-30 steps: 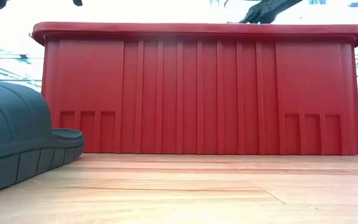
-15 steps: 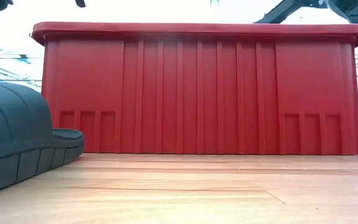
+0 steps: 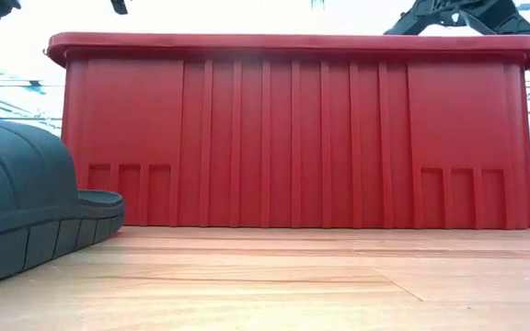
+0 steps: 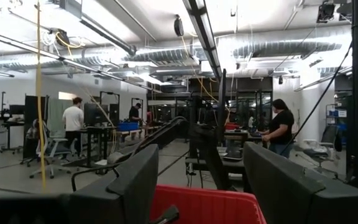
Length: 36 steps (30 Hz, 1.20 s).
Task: Pick and place slides into bin
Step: Put the left white slide into the red bin
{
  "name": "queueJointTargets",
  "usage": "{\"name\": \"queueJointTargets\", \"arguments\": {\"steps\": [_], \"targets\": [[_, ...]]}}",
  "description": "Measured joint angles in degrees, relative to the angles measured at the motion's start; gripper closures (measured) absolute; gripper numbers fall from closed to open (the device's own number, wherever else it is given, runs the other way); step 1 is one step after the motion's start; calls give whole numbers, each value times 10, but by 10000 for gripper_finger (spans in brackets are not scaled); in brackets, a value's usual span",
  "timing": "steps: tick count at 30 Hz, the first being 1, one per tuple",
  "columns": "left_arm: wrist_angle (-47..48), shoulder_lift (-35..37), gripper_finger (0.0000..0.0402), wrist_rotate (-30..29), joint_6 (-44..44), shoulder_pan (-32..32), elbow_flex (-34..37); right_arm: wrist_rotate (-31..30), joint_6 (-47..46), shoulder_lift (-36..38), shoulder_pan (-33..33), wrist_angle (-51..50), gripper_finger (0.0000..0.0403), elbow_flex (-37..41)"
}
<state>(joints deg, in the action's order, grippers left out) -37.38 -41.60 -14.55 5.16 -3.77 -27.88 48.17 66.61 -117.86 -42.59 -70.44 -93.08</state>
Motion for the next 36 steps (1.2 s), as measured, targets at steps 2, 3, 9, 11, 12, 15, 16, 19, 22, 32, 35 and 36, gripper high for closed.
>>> {"name": "queueJointTargets", "arguments": {"steps": [2, 3, 9, 11, 12, 15, 16, 19, 22, 32, 35, 36], "targets": [[1, 0, 160, 0, -7, 0, 0, -18, -24, 2, 6, 7, 395, 0], [3, 0, 160, 0, -10, 0, 0, -31, -45, 4, 8, 10, 390, 0], [18, 0, 160, 1, -28, 0, 0, -90, -84, 4, 18, 25, 362, -1], [21, 0, 160, 1, -32, 0, 0, -89, -85, 4, 20, 31, 352, -1], [22, 0, 160, 2, -34, 0, 0, -90, -85, 4, 20, 33, 346, -1], [21, 0, 160, 14, -38, 0, 0, -91, -91, 3, 20, 36, 329, 0], [21, 0, 160, 17, -38, 0, 0, -91, -96, 3, 20, 35, 323, 0], [21, 0, 160, 18, -38, 0, 0, -93, -104, 4, 20, 37, 300, 0], [21, 0, 160, 18, -36, 0, 0, -94, -104, 5, 20, 39, 277, 0], [22, 0, 160, 18, -34, 0, 0, -181, -149, 23, 18, 69, 239, 1], [22, 0, 160, 17, -36, 0, 0, -193, -149, 46, 18, 75, 239, 1], [22, 0, 160, 18, -36, 0, 0, -203, -149, 56, 18, 79, 239, 1]]}}
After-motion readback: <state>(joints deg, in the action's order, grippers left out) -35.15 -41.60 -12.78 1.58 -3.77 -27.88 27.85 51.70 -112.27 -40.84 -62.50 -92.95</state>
